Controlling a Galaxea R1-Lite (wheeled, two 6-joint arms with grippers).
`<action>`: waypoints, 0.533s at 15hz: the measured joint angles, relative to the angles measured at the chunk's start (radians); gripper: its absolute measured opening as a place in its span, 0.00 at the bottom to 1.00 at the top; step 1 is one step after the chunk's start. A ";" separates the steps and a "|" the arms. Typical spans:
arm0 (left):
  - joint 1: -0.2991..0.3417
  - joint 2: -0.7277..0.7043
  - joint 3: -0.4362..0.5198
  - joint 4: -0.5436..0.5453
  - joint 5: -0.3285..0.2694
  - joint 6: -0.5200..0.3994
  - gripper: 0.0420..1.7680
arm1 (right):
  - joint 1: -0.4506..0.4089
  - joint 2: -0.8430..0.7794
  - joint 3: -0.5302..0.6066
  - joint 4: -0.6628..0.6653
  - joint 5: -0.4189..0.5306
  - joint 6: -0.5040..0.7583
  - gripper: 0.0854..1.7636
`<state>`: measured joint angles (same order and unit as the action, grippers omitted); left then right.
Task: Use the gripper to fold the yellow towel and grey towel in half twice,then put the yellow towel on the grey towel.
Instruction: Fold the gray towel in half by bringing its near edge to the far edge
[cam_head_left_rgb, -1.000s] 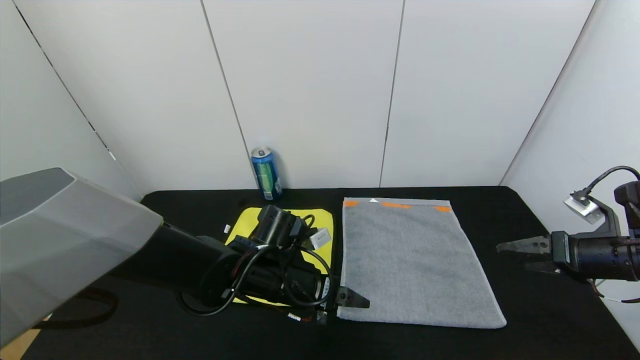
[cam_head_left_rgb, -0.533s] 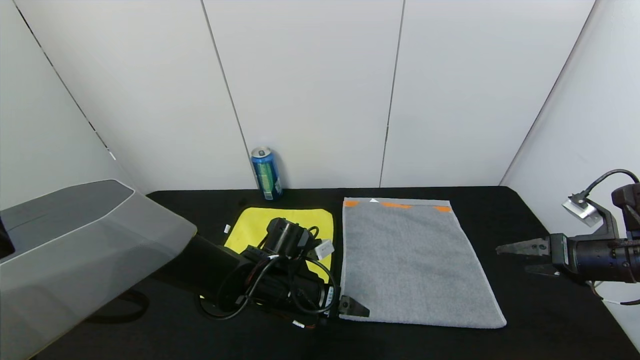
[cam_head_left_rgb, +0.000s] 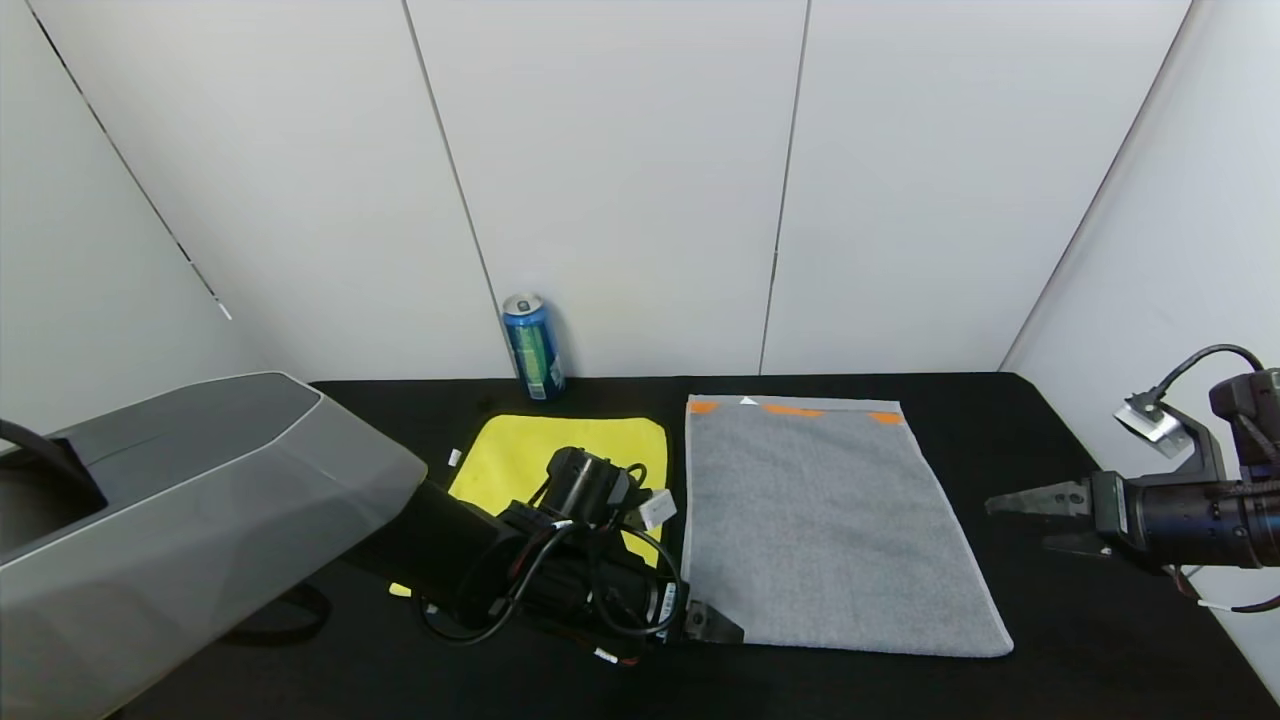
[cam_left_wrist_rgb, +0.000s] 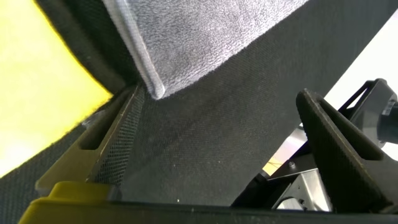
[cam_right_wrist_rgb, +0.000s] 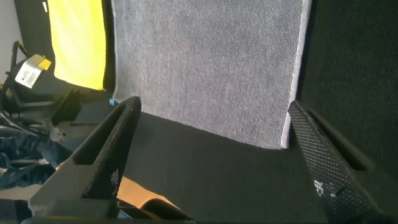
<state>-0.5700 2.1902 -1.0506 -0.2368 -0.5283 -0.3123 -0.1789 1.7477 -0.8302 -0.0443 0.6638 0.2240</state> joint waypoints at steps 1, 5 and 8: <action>0.000 0.003 -0.001 0.000 0.000 0.002 0.97 | 0.000 0.001 0.000 0.000 0.000 0.000 0.97; -0.007 0.009 -0.005 0.000 -0.002 0.003 0.97 | -0.002 0.001 0.001 0.002 0.000 0.000 0.97; -0.013 0.014 -0.008 -0.019 -0.001 -0.001 0.97 | -0.002 0.000 0.002 0.002 0.000 0.000 0.97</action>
<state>-0.5826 2.2047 -1.0583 -0.2560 -0.5298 -0.3138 -0.1809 1.7481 -0.8283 -0.0423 0.6638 0.2240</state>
